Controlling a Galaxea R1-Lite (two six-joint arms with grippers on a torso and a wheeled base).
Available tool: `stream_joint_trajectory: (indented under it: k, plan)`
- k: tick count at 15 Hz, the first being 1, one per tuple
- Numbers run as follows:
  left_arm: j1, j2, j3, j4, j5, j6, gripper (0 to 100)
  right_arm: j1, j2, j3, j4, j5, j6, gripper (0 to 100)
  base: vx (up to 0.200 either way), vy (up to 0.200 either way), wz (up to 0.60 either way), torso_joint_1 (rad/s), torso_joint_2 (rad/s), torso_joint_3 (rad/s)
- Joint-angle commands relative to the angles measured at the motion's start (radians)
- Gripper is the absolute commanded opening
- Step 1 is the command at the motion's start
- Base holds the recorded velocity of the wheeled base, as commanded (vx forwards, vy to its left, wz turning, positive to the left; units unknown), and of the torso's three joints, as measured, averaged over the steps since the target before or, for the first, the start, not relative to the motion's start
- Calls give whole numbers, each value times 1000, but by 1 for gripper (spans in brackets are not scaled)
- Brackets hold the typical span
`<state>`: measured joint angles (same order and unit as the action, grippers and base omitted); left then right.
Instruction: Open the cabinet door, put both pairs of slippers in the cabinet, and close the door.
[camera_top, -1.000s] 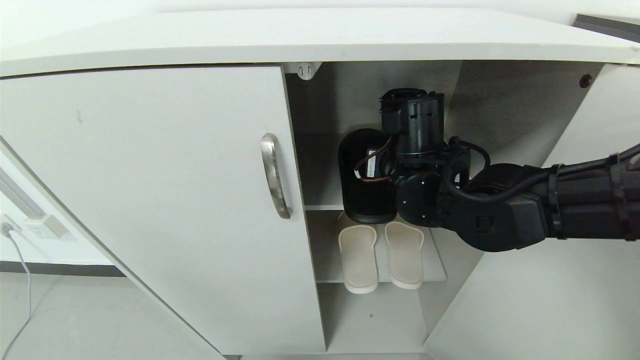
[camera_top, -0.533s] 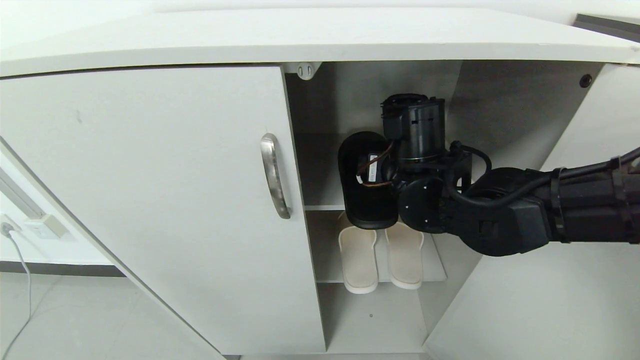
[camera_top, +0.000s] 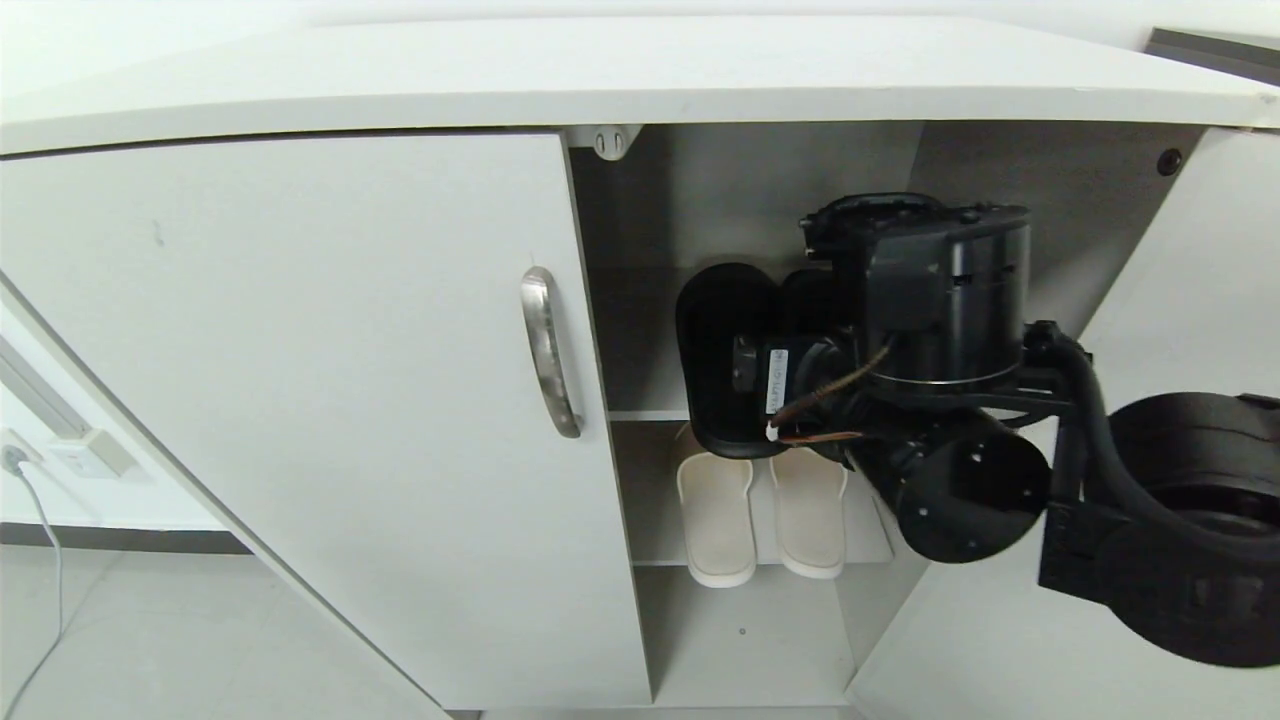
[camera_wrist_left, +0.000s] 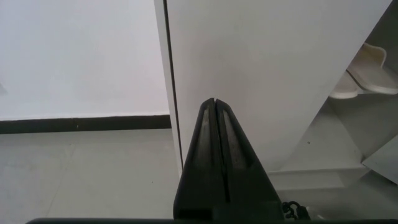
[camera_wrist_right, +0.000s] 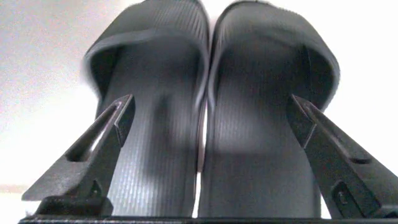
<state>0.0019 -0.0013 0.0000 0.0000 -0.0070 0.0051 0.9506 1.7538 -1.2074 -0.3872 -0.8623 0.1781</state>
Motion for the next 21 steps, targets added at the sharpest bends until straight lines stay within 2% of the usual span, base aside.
stream_joint_trajectory:
  k: [1,3,4,15,21]
  plan:
    - [1,1,0,0,1,-1,0,30,-99,98,-30,5,0,100,0,0,0,0,0,0]
    - [1,1,0,0,1,1,0,43,-158,213,-85,26,0,100,0,0,0,0,0,0]
    - [1,1,0,0,1,-1,0,54,-172,261,-108,71,-9,0,0,0,0,0,0,0]
    - [0,1,0,0,1,1,0,79,-183,298,-119,86,-26,0,0,0,0,0,0,0]
    - [1,1,0,0,-1,1,0,79,-181,313,-119,86,-40,0,-200,0,0,3,3,2]
